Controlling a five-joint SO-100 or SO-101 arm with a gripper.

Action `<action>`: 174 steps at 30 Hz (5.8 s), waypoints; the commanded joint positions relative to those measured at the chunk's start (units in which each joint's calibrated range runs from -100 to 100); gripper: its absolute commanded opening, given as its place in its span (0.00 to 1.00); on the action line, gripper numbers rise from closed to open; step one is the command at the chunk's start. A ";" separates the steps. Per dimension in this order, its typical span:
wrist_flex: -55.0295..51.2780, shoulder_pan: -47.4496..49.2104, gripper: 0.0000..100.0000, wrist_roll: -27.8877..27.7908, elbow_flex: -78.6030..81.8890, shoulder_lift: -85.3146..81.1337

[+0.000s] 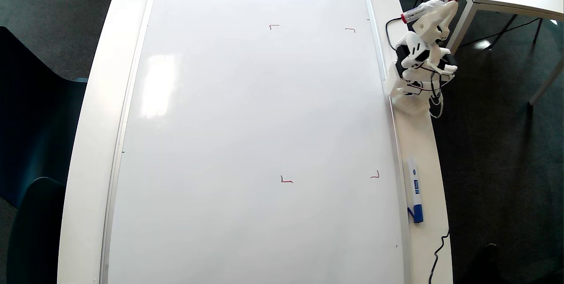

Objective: Draw on a whiteboard a robot head using a pen attached to the gripper

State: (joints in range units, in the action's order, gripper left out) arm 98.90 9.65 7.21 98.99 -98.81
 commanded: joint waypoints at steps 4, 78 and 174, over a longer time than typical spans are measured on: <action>0.84 -0.11 0.01 -0.03 0.37 -0.10; -45.47 0.40 0.01 -0.13 -8.16 0.07; -110.46 5.56 0.01 10.32 -51.11 91.48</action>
State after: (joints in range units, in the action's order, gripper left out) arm -12.33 15.54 17.62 50.85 -7.16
